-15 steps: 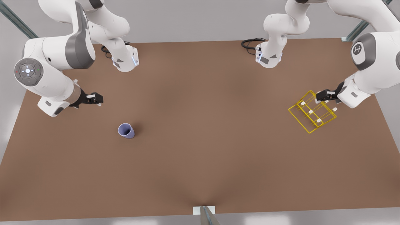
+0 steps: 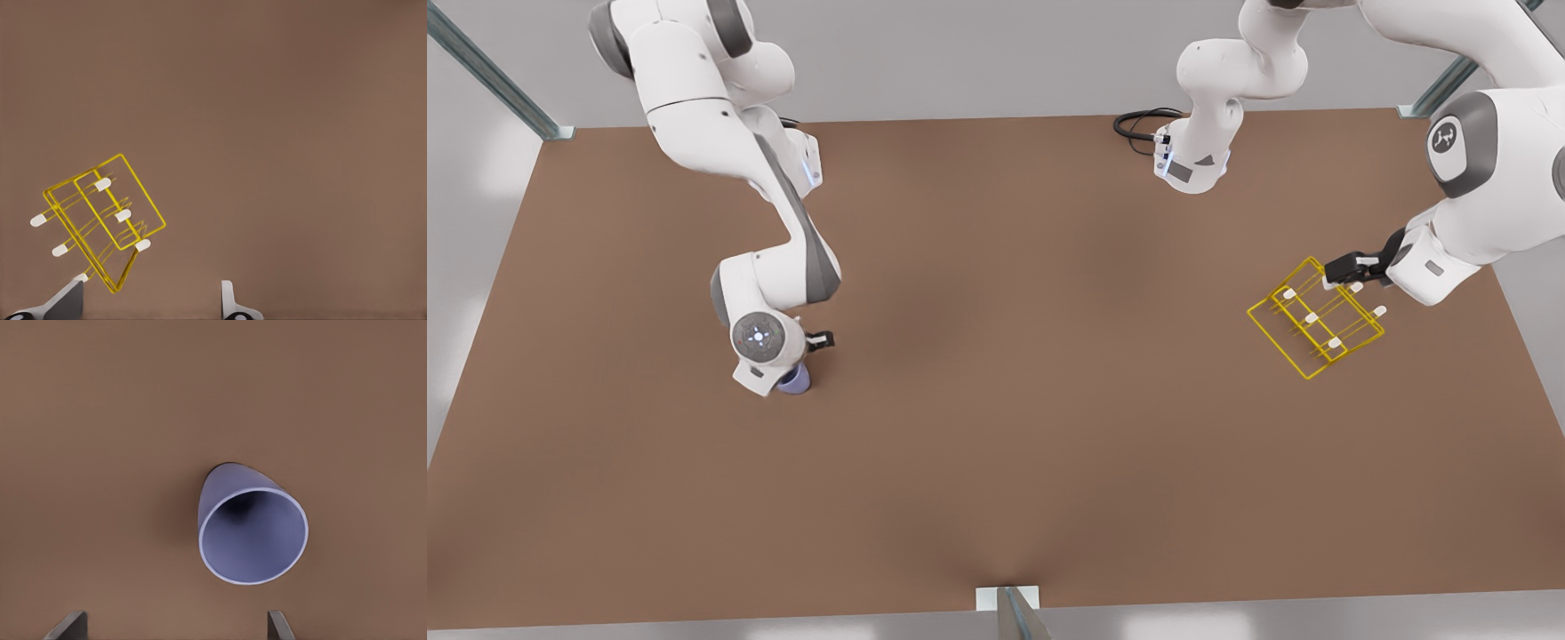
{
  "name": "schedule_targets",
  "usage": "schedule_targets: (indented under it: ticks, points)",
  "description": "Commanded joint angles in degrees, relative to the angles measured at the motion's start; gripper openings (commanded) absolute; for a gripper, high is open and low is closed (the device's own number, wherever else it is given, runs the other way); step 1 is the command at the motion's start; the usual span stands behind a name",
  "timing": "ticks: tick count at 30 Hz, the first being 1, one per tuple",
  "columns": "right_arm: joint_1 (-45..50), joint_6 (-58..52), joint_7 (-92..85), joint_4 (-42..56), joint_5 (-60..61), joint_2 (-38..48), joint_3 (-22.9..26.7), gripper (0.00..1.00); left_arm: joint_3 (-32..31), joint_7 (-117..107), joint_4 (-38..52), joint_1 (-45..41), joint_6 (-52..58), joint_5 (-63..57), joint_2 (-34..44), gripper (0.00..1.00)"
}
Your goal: Place the cup on the cup holder
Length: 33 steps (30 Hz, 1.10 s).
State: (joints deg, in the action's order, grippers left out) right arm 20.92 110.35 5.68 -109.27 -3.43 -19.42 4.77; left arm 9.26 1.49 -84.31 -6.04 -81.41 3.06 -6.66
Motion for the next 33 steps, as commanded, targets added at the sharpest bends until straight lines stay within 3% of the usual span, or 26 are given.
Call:
schedule_targets:
  ticks: [1,8,33]
  points:
    - [-0.01,19.02,2.06,-3.57,0.00,0.79,0.06,1.00,0.05,-1.84,0.03,0.06,1.16,-0.07,0.07,1.00]
    - [0.17,31.24,1.71,-11.84,0.00,0.62,1.03,1.00,-0.03,-2.19,0.03,0.06,2.57,0.01,0.15,1.00]
    - [0.08,29.49,-0.14,-13.78,0.00,-1.93,1.91,1.00,-0.38,-2.10,0.11,-0.02,5.29,0.01,0.24,1.00]
